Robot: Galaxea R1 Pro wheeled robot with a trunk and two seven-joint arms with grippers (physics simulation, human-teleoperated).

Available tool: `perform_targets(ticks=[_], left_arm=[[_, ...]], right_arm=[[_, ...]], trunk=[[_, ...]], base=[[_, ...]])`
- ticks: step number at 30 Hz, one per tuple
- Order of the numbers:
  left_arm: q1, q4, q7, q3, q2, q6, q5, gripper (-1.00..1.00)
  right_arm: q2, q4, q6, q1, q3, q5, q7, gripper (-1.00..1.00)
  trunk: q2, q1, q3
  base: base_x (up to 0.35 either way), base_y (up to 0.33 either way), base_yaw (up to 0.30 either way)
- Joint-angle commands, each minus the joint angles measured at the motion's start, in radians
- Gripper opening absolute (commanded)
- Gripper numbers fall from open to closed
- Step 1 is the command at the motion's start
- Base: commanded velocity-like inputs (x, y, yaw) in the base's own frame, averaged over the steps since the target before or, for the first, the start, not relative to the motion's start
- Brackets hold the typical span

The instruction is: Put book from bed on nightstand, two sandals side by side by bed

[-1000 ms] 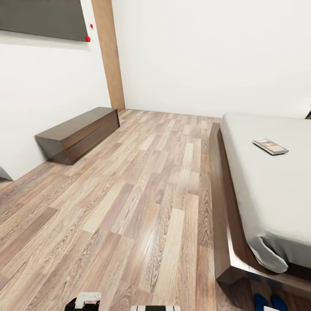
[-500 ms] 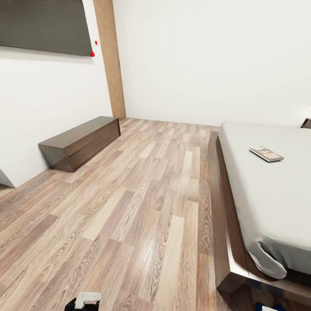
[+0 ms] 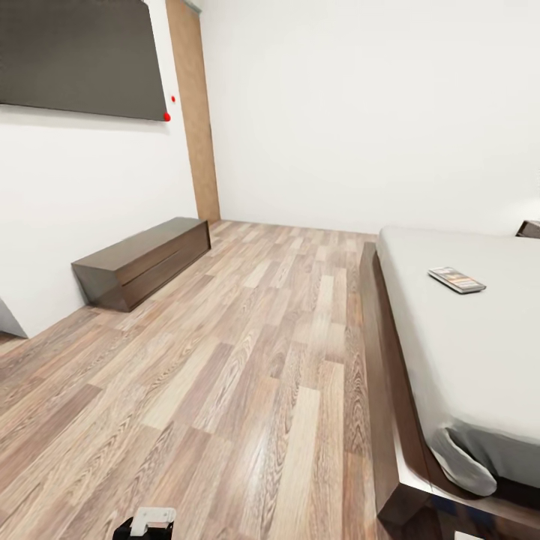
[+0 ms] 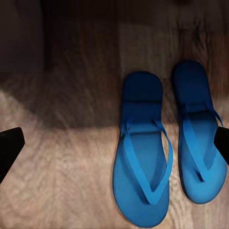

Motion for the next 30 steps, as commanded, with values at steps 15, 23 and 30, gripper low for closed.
perform_targets(ticks=[15,23,30], left_arm=[[0.0,0.0,0.005,-0.009,0.001,-0.003,0.006,1.0],[0.0,0.0,0.004,-0.009,0.0,-0.003,0.006,1.0],[0.0,0.001,0.004,-0.009,0.0,-0.003,0.006,1.0]], right_arm=[[0.005,0.002,-0.002,0.0,-0.008,0.012,-0.005,1.0],[0.006,0.002,-0.002,0.0,-0.008,0.012,-0.004,1.0],[0.007,0.002,-0.002,0.0,-0.008,0.041,-0.006,1.0]], trunk=[[0.105,-0.058,0.046],[0.161,-0.088,0.071],[0.21,-0.115,0.093]], base=[[0.0,0.0,0.0],[0.0,0.0,0.0],[0.0,0.0,0.0]])
